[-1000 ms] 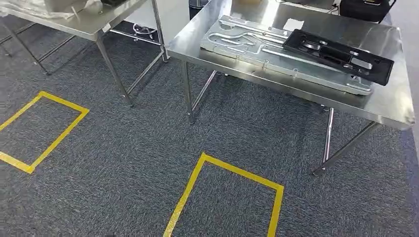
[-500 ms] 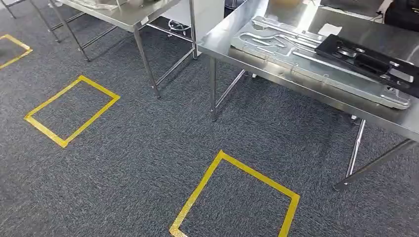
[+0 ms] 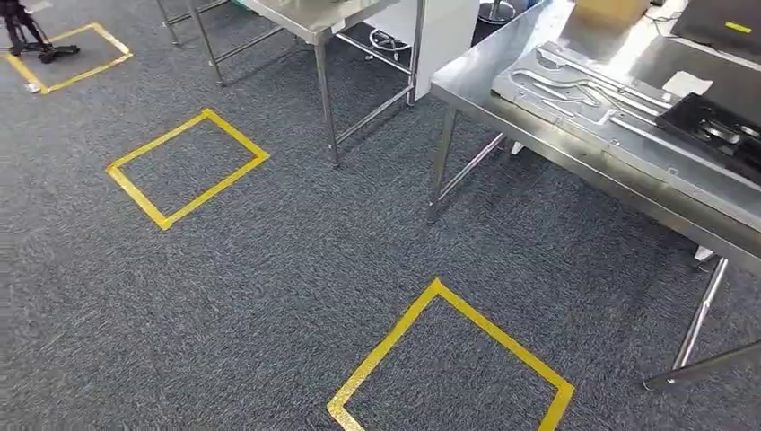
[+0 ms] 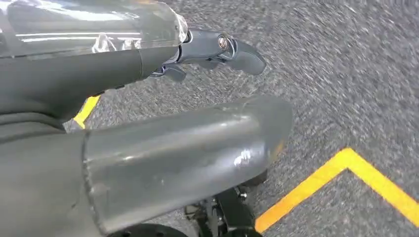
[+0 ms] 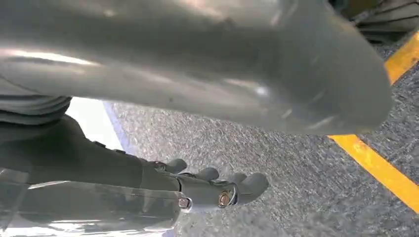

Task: Take the parts from the cabinet and place them on the table.

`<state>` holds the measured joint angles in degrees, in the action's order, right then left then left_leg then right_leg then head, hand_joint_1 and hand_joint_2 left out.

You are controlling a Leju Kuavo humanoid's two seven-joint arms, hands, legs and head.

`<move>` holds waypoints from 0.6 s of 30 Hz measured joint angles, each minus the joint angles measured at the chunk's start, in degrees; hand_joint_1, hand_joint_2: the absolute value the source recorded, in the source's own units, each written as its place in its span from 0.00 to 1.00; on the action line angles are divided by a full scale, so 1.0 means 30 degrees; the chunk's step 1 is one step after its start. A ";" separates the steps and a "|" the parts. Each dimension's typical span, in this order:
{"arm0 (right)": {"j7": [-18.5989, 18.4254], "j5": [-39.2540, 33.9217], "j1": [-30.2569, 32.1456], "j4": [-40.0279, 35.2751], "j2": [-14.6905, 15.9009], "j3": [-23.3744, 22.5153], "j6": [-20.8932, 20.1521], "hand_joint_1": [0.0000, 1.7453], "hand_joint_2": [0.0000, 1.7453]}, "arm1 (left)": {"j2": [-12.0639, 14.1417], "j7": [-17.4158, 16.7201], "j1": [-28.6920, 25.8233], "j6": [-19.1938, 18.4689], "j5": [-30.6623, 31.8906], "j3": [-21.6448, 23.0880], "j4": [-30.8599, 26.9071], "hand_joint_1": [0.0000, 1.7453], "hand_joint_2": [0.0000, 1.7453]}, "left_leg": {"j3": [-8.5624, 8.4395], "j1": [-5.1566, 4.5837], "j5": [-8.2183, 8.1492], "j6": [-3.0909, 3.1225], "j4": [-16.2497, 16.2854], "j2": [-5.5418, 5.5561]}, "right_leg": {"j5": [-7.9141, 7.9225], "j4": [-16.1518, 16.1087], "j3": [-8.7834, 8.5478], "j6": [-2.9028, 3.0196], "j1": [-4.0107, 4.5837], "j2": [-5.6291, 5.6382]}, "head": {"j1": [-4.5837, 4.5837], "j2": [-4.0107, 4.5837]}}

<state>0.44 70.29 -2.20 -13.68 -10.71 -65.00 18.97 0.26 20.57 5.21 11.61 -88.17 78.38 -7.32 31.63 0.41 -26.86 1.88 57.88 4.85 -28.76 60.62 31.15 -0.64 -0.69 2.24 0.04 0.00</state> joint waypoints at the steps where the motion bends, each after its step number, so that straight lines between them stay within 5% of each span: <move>1: -0.0050 0.0000 0.0028 0.0007 0.0014 0.0000 -0.0007 0.00 0.00 | -0.0015 0.0000 0.0013 0.0000 -0.0007 0.0000 0.0000 0.00 0.00 | 0.0095 0.0025 0.0021 -0.0093 0.0025 0.0170 | -0.0198 -0.0788 -0.0356 0.0177 -0.0046 0.1123 | 0.0028 0.0007; 3: -0.0117 0.0007 -0.0043 0.0058 -0.0007 0.0000 -0.0029 0.00 0.00 | 0.0058 -0.0022 0.0065 0.0000 -0.0022 0.0000 0.0000 0.00 0.00 | 0.0287 0.0094 0.0105 -0.0403 0.0082 0.0552 | -0.0106 -0.1013 -0.0315 0.0114 0.0054 0.0788 | -0.0066 0.0000; 5: -0.0182 0.0051 -0.0172 0.0065 -0.0021 0.0000 -0.0124 0.00 0.00 | 0.0131 -0.0051 -0.0055 0.0109 -0.0102 0.0000 0.0000 0.00 0.00 | 0.0404 0.0159 0.0250 -0.0728 -0.0130 0.1040 | -0.0019 -0.1135 -0.0400 0.0304 0.0104 0.0415 | -0.0095 0.0000; 6: -0.0167 0.0073 -0.0188 0.0087 -0.0152 0.0007 -0.0160 0.00 0.00 | 0.0219 -0.0058 -0.0065 0.0145 -0.0117 0.0000 0.0000 0.00 0.00 | 0.0365 0.0110 0.0173 -0.0761 0.0038 0.0905 | 0.0180 -0.1485 -0.0520 0.0470 -0.0213 0.0077 | -0.0058 0.0000; 7: -0.0146 0.0095 -0.0173 0.0095 -0.0153 0.0007 -0.0168 0.00 0.00 | 0.0189 -0.0073 -0.0088 0.0168 -0.0124 0.0007 0.0000 0.00 0.00 | 0.0629 -0.0021 -0.0281 -0.0790 0.0584 -0.0281 | 0.0205 -0.1638 -0.0625 0.0551 -0.0107 -0.0184 | 0.0006 0.0007; 8: -0.0080 0.0131 -0.0128 0.0095 -0.0168 0.0007 -0.0182 0.00 0.00 | 0.0226 -0.0087 -0.0029 0.0182 -0.0124 0.0007 0.0000 0.00 0.00 | 0.1264 0.0022 -0.1084 -0.0849 0.1814 -0.0898 | 0.0202 -0.1637 -0.0621 0.0598 -0.0076 -0.0512 | 0.0160 0.0000; 10: 0.0029 0.0299 -0.0075 0.0116 -0.0175 0.0007 -0.0255 0.00 0.00 | 0.0299 -0.0029 0.0024 0.0175 -0.0138 0.0007 0.0000 0.00 0.00 | 0.2678 0.0087 -0.2540 -0.1010 0.4892 -0.1349 | 0.0142 -0.1587 -0.0574 0.0681 0.0011 -0.1171 | 0.0175 0.0000; 11: 0.0059 0.0321 -0.0079 0.0124 -0.0175 0.0007 -0.0284 0.00 0.00 | 0.0335 0.0015 -0.0017 0.0175 -0.0146 0.0007 0.0000 0.00 0.00 | 0.3029 0.0119 -0.2731 -0.1081 0.5758 -0.1416 | 0.0130 -0.1565 -0.0544 0.0679 0.0024 -0.1430 | 0.0175 0.0000; 12: 0.0066 0.0342 -0.0090 0.0124 -0.0175 0.0007 -0.0306 0.00 0.00 | 0.0342 0.0022 -0.0069 0.0175 -0.0146 0.0007 0.0000 0.00 0.00 | 0.2926 0.0147 -0.2470 -0.1124 0.5675 -0.1482 | 0.0107 -0.1539 -0.0551 0.0652 0.0021 -0.1651 | 0.0190 0.0000; 14: 0.0073 0.0342 -0.0151 0.0131 -0.0226 0.0007 -0.0306 0.00 0.00 | 0.0408 0.0029 -0.0117 0.0175 -0.0146 0.0007 0.0000 0.00 0.00 | 0.1378 0.0220 -0.1004 -0.1159 0.2896 -0.1744 | -0.0008 -0.1414 -0.0584 0.0519 -0.0017 -0.2155 | 0.0189 0.0000; 15: 0.0073 0.0350 -0.0158 0.0146 -0.0255 0.0007 -0.0306 0.00 0.00 | 0.0437 0.0044 -0.0098 0.0175 -0.0146 0.0007 0.0000 0.00 0.00 | 0.0348 0.0229 -0.0310 -0.1147 0.1096 -0.2251 | -0.0096 -0.1304 -0.0616 0.0430 -0.0023 -0.2355 | 0.0190 0.0000; 16: 0.0080 0.0357 -0.0173 0.0146 -0.0248 0.0007 -0.0313 0.00 0.00 | 0.0437 0.0066 -0.0047 0.0168 -0.0146 0.0007 0.0000 0.00 0.00 | -0.0106 0.0163 -0.0486 -0.1011 0.0052 -0.3071 | -0.0205 -0.1193 -0.0622 0.0290 0.0047 -0.2550 | 0.0197 0.0000; 18: 0.0124 0.0445 -0.0186 0.0175 -0.0255 0.0015 -0.0379 0.00 0.00 | 0.0444 0.0131 -0.0053 0.0102 -0.0153 0.0007 0.0000 0.00 0.00 | -0.0104 0.0071 -0.0350 -0.0782 0.0164 -0.2685 | -0.0298 -0.1123 -0.0650 0.0065 0.0137 -0.2789 | 0.0117 0.0000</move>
<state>0.81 71.63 -2.76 -13.16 -11.48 -64.96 17.83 1.60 20.96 5.05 11.91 -88.63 78.40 -7.32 31.31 0.63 -27.91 -0.46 58.37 -3.20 -29.65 57.26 29.20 -0.44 -0.27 -6.13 0.39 0.00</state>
